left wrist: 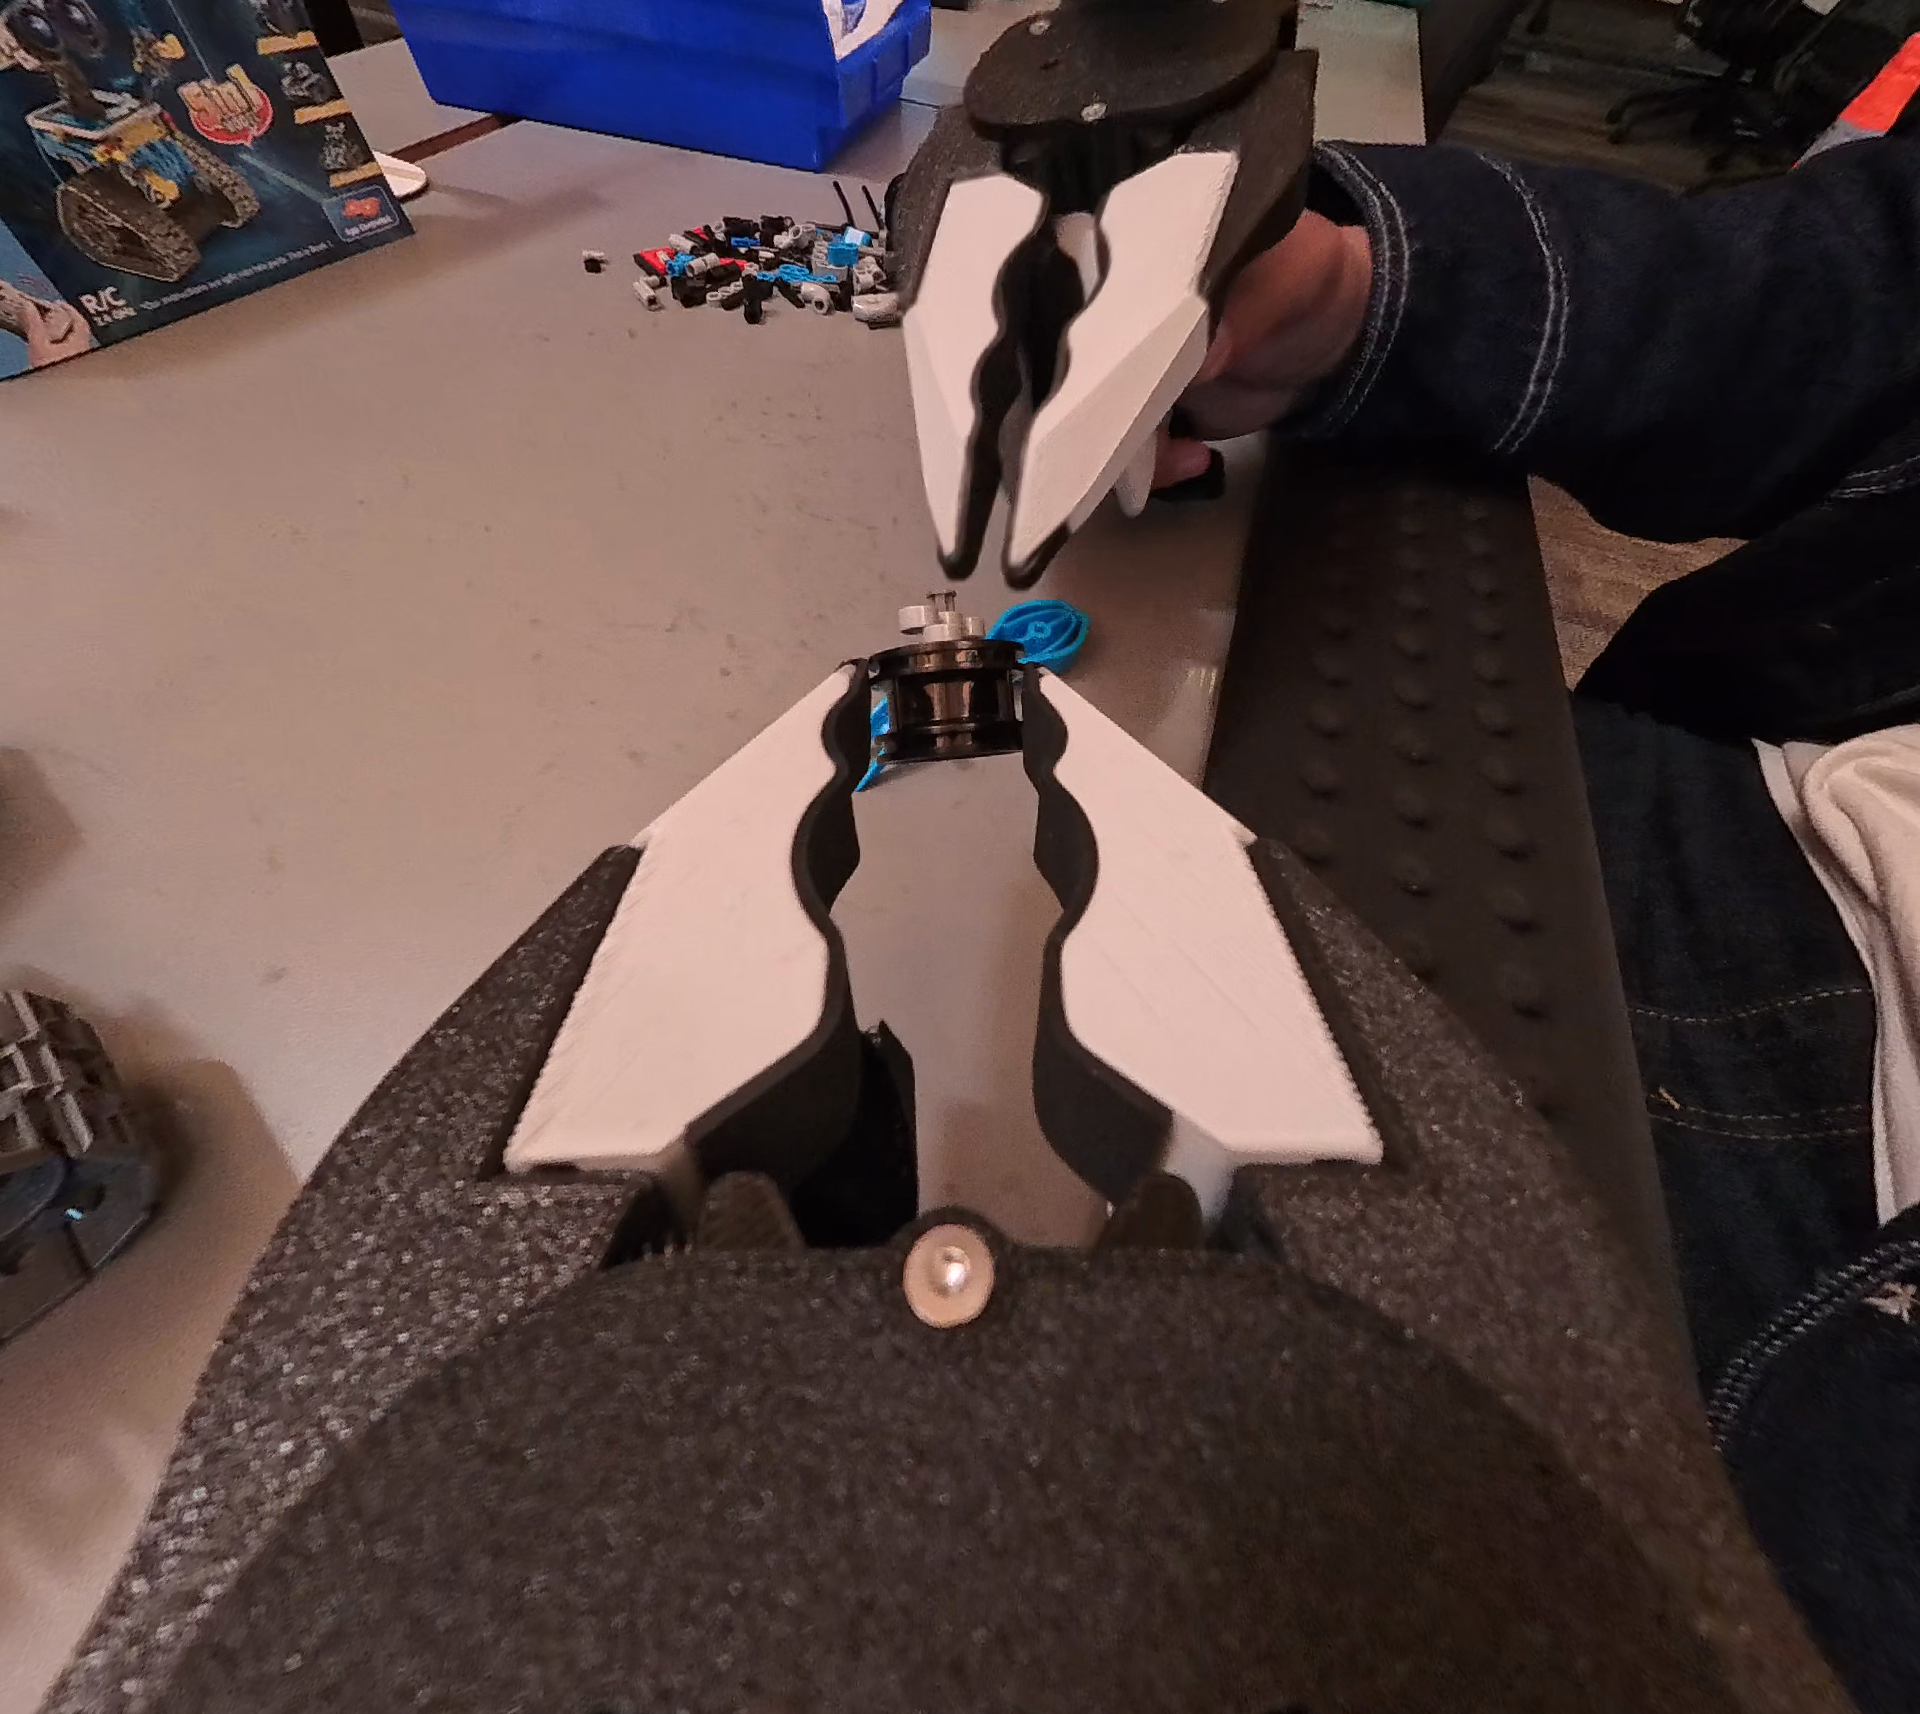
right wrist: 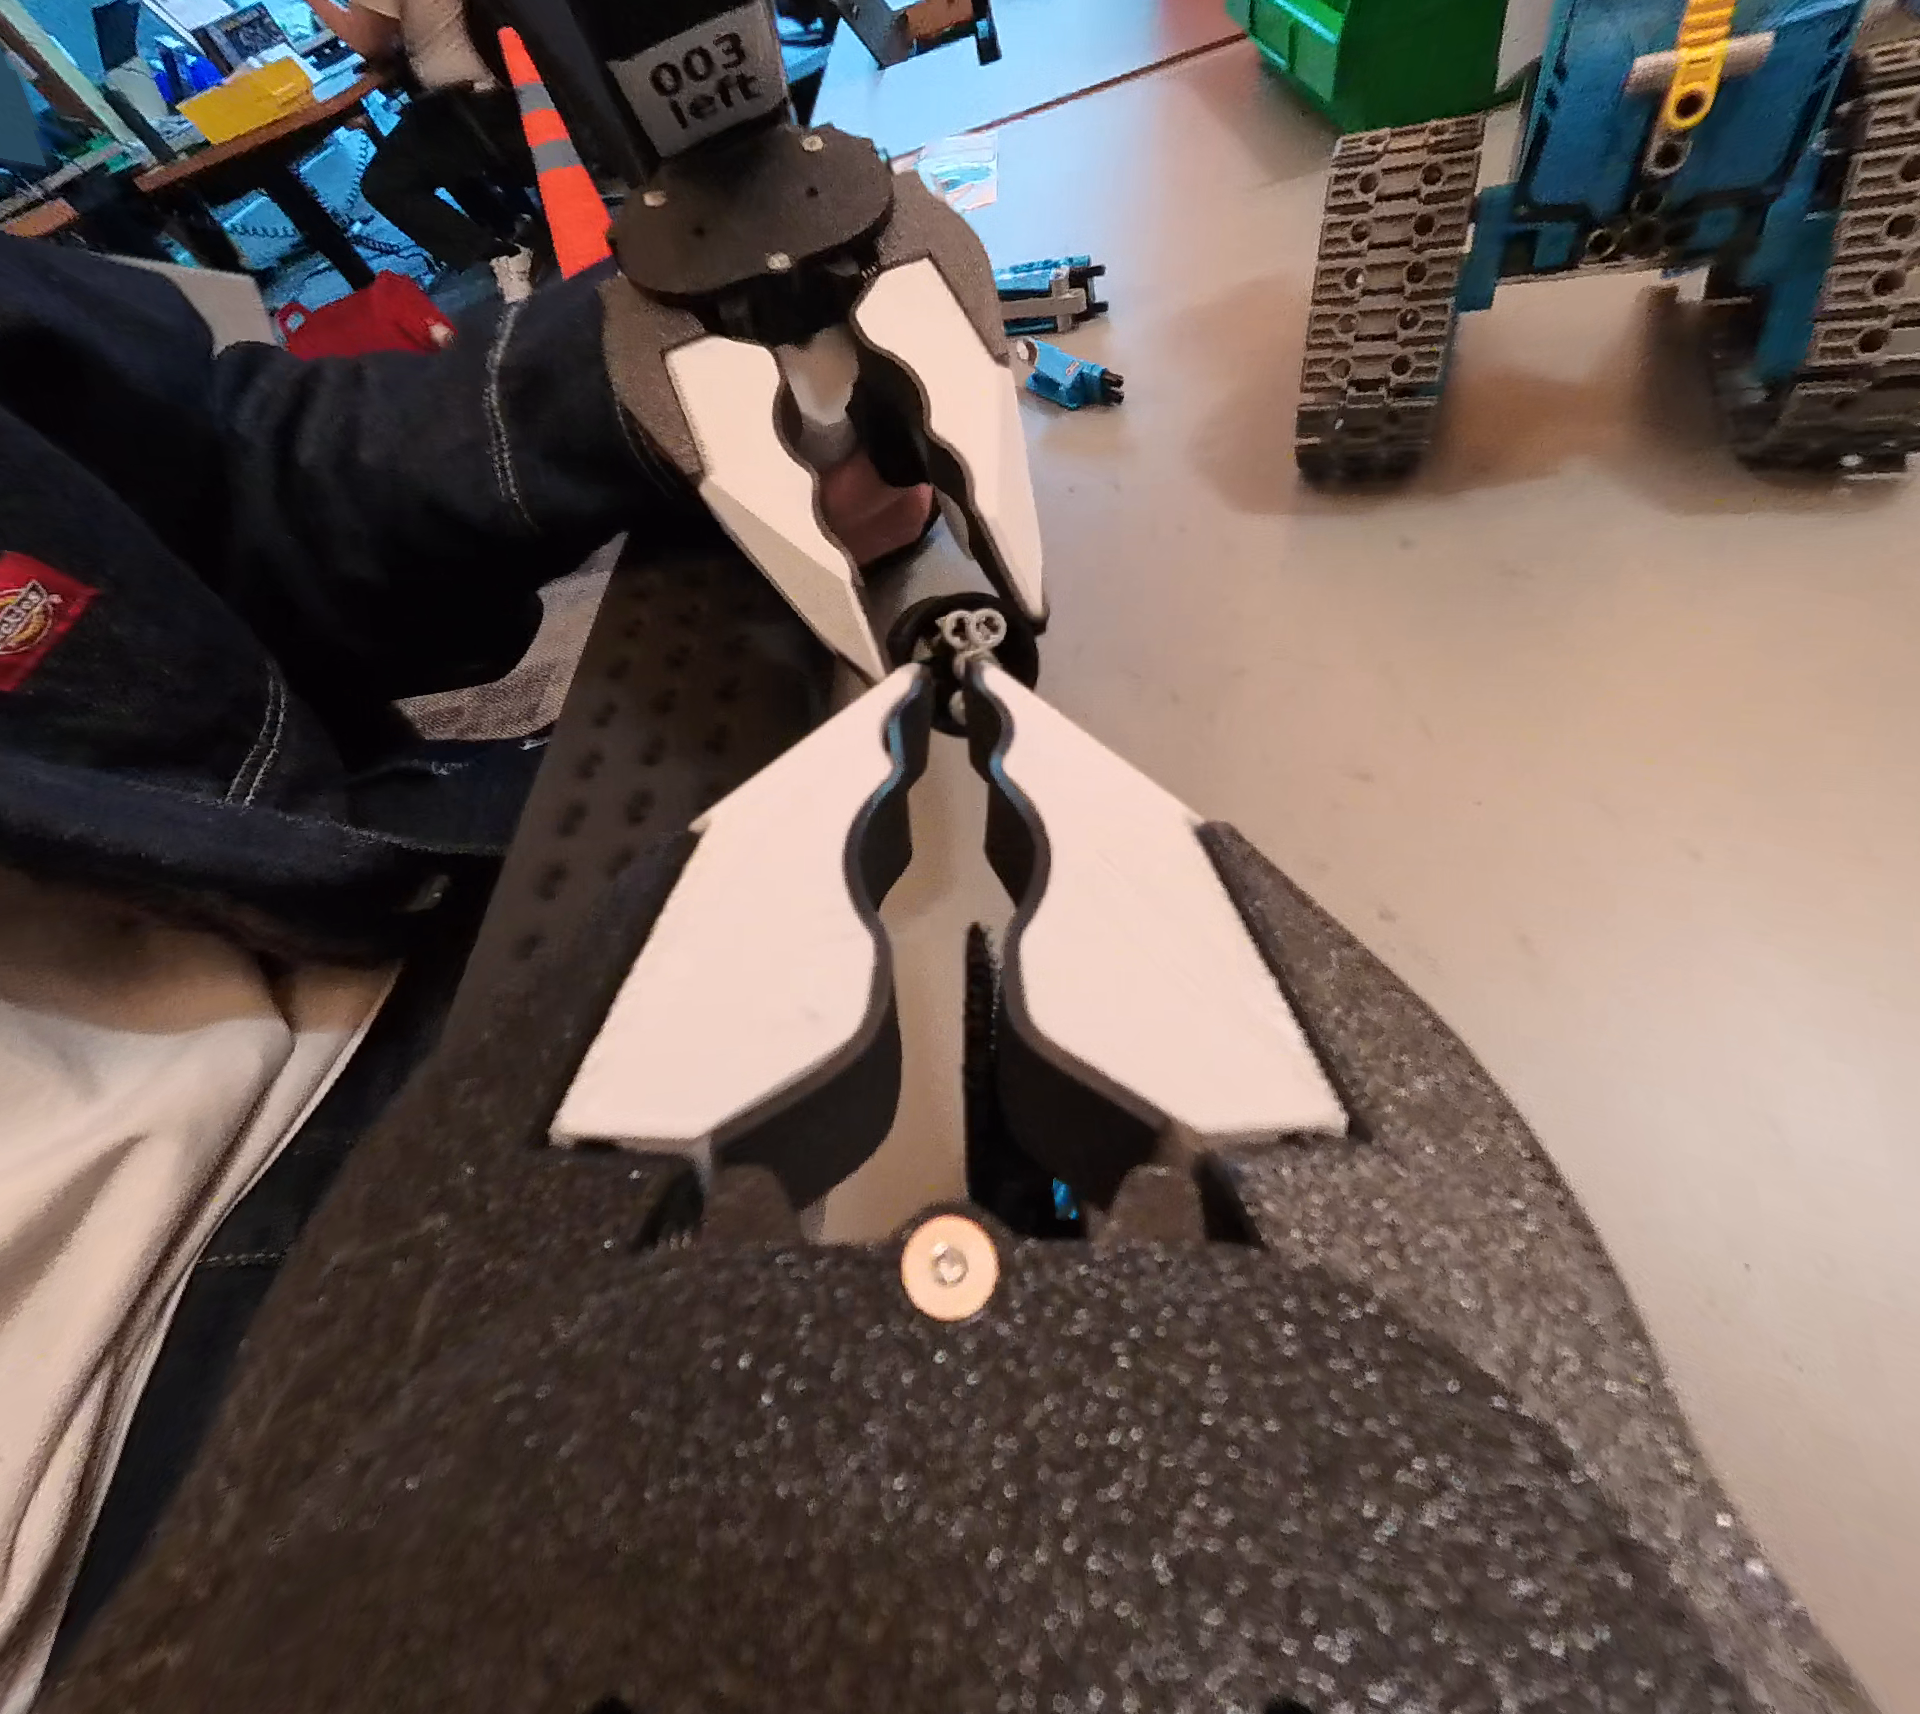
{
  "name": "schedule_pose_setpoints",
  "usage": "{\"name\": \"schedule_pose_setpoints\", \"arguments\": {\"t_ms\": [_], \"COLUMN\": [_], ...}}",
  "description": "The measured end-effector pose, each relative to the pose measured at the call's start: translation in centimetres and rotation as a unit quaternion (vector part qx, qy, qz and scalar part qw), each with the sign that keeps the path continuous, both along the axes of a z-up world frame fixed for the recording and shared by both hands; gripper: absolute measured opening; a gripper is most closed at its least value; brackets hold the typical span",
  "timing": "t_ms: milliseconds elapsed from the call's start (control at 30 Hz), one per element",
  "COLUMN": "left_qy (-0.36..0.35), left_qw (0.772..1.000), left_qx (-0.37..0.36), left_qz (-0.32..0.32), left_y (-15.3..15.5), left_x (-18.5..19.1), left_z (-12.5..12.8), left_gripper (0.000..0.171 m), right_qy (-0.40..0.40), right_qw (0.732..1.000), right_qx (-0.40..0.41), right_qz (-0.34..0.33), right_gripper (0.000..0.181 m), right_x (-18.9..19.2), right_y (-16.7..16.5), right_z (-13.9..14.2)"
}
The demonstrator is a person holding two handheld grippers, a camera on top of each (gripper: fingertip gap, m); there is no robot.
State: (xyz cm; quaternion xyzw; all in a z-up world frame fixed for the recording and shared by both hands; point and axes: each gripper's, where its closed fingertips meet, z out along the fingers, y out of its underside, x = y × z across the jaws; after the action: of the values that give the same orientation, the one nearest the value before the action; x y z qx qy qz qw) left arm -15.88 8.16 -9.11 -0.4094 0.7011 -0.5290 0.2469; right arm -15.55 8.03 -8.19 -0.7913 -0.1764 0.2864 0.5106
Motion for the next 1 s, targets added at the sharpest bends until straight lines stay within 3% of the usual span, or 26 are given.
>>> {"name": "schedule_pose_setpoints", "arguments": {"t_ms": [667,833,1000], "left_qy": [0.002,-0.009,-0.015], "left_qw": [1.000,1.000,0.998], "left_qx": [0.014,0.010,0.033], "left_qz": [-0.010,-0.021,-0.043], "left_y": [-0.5,-0.7,-1.6], "left_x": [0.0,-0.3,-0.7], "left_z": [-0.4,-0.1,-0.4], "left_gripper": [0.028,0.026,0.006], "right_qy": [0.010,-0.042,-0.166], "right_qw": [1.000,0.999,0.986], "right_qx": [-0.027,-0.014,-0.009], "right_qz": [0.000,0.008,0.024], "right_gripper": [0.003,0.003,0.003], "right_x": [0.4,-0.1,-0.7], "right_y": [-0.2,-0.5,-1.1], "right_z": [-0.9,-1.3,-3.1]}}
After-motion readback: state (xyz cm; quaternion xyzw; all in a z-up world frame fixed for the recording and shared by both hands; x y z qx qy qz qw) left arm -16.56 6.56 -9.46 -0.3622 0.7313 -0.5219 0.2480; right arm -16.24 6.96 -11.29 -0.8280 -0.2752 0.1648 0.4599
